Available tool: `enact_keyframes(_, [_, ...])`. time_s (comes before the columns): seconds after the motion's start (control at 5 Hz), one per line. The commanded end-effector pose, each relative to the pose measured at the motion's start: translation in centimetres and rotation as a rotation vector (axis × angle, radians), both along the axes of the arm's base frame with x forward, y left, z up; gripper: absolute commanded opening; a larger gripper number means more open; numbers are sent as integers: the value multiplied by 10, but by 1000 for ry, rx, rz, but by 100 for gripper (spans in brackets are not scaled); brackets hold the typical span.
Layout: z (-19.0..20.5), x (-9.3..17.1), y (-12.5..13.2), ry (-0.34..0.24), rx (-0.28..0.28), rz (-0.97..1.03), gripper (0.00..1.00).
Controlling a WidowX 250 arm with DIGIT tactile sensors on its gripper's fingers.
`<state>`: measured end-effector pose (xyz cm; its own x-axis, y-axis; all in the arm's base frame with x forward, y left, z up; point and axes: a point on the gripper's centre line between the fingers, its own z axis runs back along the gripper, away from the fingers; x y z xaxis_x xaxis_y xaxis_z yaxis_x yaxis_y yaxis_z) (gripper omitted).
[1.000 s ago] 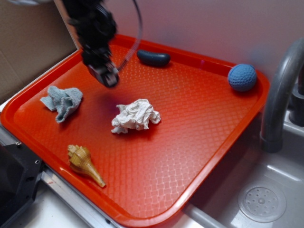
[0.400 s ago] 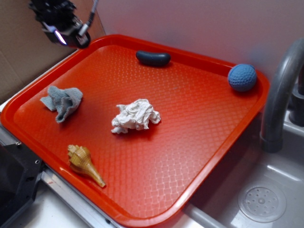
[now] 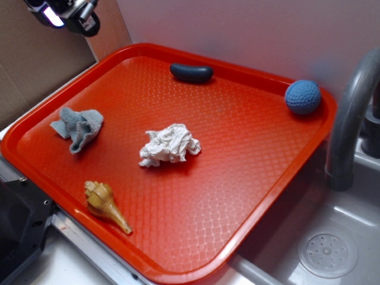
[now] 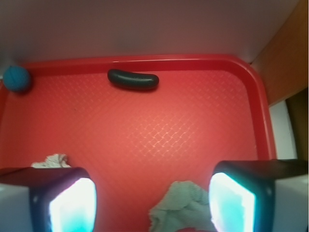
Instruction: Grab the plastic pickle.
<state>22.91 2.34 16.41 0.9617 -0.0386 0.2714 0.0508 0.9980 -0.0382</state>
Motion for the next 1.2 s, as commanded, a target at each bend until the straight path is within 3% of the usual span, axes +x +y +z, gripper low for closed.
enact_keyframes(0.0, [-4, 17, -19, 41, 161, -478, 100])
enact_keyframes(0.2, [-14, 19, -30, 69, 217, -671, 100])
enact_keyframes(0.4, [-36, 23, -42, 100, 208, -740, 100])
enact_keyframes(0.6, [-53, 32, -43, 117, 252, -791, 100])
enact_keyframes(0.8, [-49, 45, -24, 12, 251, -782, 100])
enact_keyframes(1.0, [-72, 58, -17, 19, 144, -660, 100])
